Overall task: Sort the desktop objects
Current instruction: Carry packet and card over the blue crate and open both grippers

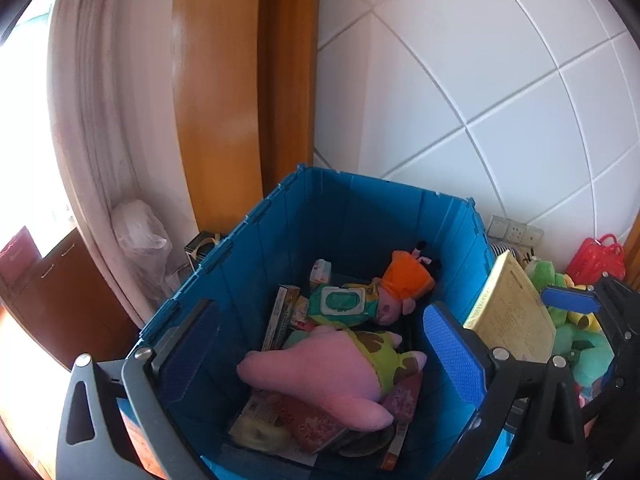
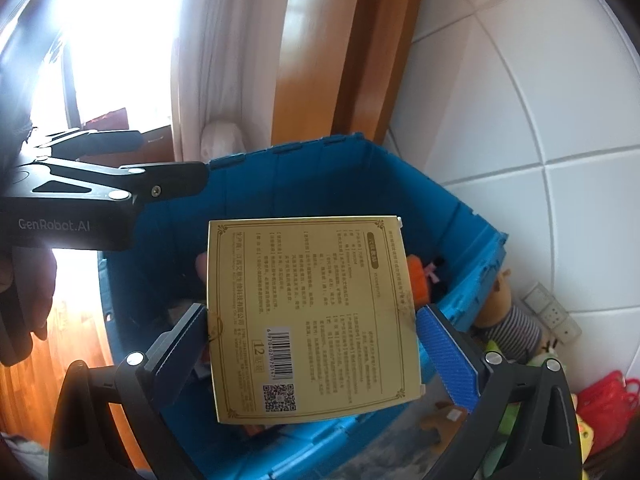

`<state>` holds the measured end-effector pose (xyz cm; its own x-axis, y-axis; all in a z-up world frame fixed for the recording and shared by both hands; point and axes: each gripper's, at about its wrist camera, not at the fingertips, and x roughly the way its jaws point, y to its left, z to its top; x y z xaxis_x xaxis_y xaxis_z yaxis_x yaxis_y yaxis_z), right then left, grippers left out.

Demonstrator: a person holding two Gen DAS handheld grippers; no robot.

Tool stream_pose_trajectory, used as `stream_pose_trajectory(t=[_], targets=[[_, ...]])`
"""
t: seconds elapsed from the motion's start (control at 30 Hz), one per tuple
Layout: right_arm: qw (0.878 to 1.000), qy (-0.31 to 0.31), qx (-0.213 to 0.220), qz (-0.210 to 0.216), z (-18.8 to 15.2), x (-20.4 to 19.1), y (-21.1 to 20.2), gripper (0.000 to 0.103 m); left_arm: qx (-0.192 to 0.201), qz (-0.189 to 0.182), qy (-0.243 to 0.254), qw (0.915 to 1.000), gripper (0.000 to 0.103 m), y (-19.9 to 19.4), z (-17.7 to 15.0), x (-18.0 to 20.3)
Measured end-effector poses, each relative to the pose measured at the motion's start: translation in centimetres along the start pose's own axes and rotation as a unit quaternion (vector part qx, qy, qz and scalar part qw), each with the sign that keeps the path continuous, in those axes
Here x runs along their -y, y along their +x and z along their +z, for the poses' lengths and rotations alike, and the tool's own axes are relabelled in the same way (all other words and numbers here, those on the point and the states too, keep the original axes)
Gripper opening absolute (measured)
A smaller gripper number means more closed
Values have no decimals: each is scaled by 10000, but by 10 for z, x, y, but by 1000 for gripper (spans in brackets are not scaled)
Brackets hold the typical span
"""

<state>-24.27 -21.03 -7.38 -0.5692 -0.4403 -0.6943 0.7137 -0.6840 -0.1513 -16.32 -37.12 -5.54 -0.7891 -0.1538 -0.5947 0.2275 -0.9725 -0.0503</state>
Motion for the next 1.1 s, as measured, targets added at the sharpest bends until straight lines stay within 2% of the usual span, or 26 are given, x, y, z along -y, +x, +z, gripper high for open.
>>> stream_pose_trajectory(t=[0.23,0.37,0.47,0.57,1.1], targets=[[10000,7,-84,-45,-2,-5,-2,103,-95,-437,183,9988,103,8,-3,9],[10000,40,-63,-58,-6,-3,-2,103,-292,-530,387,9974,103,15,-8,23],[9999,67,75,-52,-5,-2,-9,103,-486,-471,433,9968,103,24,-11,27],[9998,32,136,-105,-4,-1,-14,103,-505,-460,320,9971,103,25,-12,23],[9997,156,124,-131,-20,8,-33,103,-317,-356,353,9982,103,5,-13,43]])
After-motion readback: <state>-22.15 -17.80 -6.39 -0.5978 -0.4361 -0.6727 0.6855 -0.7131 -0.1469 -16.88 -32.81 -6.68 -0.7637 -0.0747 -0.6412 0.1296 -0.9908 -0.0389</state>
